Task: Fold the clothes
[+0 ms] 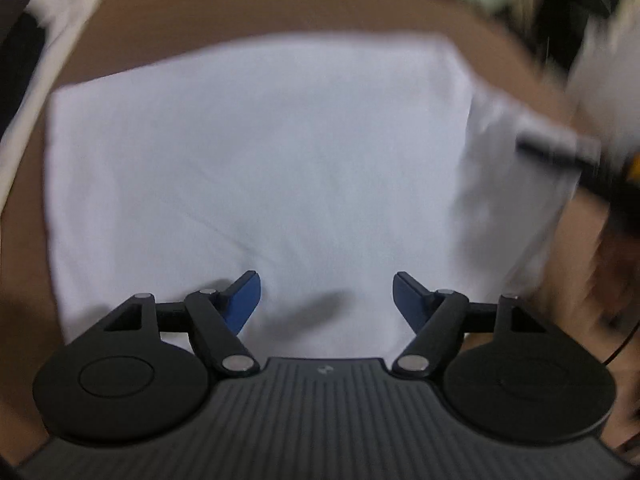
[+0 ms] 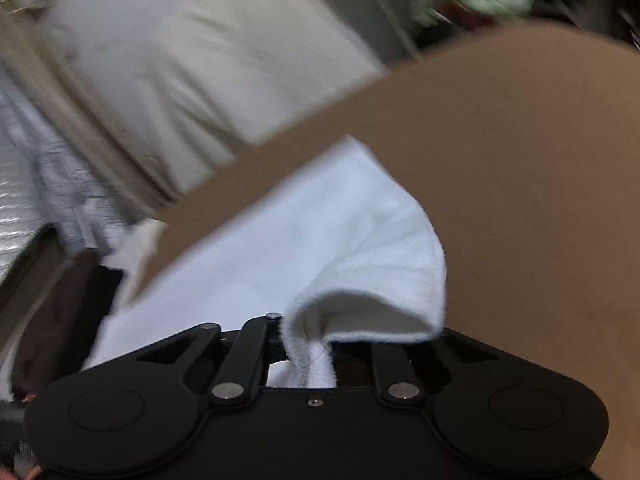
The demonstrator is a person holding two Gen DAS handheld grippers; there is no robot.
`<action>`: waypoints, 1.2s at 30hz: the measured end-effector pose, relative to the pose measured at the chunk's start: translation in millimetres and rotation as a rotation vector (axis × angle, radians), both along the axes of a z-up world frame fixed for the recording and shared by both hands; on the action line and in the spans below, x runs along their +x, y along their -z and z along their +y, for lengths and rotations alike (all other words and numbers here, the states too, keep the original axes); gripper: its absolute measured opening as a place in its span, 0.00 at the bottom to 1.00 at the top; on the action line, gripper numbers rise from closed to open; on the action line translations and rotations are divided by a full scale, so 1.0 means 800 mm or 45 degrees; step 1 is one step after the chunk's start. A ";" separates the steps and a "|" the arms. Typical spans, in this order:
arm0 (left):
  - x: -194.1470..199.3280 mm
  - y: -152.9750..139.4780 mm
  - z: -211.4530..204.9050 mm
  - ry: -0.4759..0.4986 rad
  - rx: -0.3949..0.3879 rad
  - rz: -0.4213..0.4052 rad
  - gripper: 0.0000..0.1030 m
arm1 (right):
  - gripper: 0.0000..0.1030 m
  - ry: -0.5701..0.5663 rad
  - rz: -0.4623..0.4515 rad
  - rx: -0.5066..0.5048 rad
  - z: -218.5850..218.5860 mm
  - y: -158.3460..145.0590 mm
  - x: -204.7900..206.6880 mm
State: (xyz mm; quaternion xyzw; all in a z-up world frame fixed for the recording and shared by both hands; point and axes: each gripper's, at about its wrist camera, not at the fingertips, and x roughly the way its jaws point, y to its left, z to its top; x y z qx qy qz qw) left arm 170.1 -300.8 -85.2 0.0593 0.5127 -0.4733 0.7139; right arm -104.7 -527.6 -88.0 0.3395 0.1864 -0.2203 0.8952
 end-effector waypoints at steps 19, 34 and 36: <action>0.091 0.058 0.142 -0.316 -0.232 0.287 0.71 | 0.13 -0.979 0.361 -0.495 0.275 0.012 0.222; 0.086 0.027 0.153 -0.313 -0.194 0.161 0.71 | 0.13 -0.945 0.341 -0.573 0.283 0.000 0.197; 0.083 0.022 0.153 -0.306 -0.209 0.155 0.71 | 0.13 -0.949 0.330 -0.585 0.283 -0.004 0.192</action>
